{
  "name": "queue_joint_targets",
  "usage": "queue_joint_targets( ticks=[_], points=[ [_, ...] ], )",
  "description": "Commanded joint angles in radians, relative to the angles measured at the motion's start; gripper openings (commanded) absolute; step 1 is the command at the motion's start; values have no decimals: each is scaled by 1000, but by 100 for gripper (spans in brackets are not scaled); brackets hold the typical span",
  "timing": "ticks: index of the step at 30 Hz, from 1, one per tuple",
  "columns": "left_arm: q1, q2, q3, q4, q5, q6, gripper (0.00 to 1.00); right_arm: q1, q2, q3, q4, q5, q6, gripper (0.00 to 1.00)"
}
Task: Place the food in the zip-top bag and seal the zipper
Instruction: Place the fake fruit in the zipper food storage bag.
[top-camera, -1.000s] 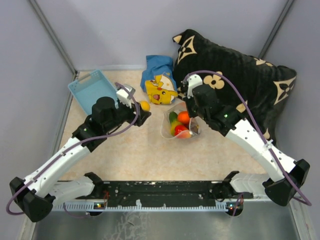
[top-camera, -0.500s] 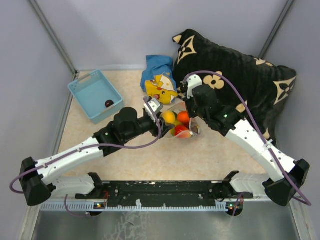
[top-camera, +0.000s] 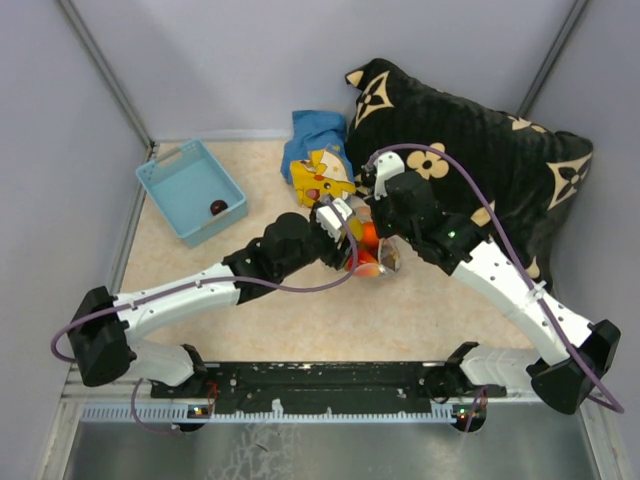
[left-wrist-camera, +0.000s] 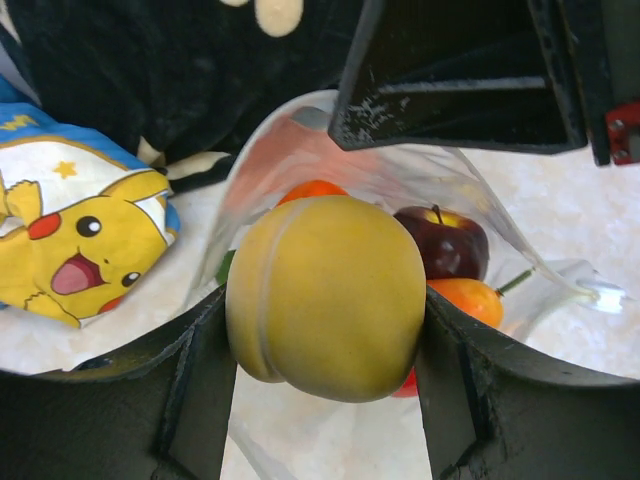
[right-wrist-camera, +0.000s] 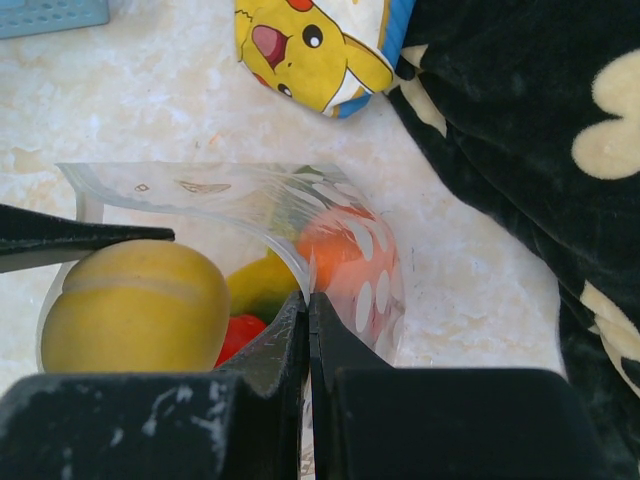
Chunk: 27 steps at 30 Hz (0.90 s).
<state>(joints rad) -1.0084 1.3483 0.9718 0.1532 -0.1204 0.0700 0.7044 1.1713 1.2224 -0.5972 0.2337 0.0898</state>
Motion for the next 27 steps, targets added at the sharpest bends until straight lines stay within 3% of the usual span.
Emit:
queue_joint_targets(
  ticks=[1,12,22,27],
  points=[
    [-10,21,51,41,-83,35,64,-4,-42,4,46,2,6,0],
    [-16,74,54,73,-215,17,73,-4,-51,-6,48,-3,12,0],
    [-25,97,42,162,-259,-23,79,-4,-54,-15,50,-7,17,0],
    [-27,54,48,110,-258,-65,79,-3,-58,-22,50,-4,17,0]
  ],
)
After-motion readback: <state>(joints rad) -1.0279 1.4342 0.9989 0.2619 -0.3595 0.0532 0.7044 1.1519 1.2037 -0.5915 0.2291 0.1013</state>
